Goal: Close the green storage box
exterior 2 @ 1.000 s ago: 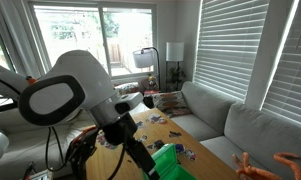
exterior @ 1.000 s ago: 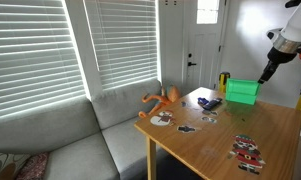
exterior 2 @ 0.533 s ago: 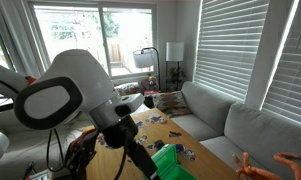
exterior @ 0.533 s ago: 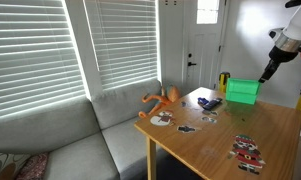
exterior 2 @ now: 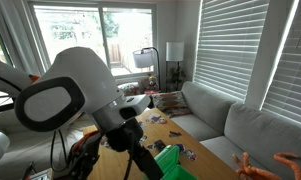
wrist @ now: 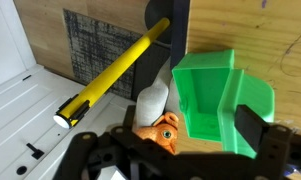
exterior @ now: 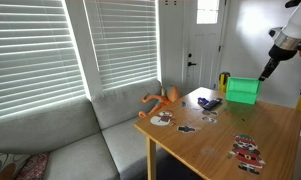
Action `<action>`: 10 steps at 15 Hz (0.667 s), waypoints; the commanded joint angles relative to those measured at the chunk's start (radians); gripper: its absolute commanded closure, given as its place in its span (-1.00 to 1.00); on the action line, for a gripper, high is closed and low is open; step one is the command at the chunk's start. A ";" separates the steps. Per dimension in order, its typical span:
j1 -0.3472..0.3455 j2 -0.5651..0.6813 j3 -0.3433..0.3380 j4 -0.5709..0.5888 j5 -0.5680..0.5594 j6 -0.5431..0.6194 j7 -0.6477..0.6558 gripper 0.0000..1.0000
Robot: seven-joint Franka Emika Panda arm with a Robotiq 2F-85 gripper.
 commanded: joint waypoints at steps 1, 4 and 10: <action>-0.014 0.047 -0.005 0.034 0.046 0.021 -0.051 -1.00; -0.018 0.069 -0.010 0.053 0.063 0.017 -0.062 -1.00; -0.026 0.108 -0.014 0.086 0.096 0.011 -0.082 -1.00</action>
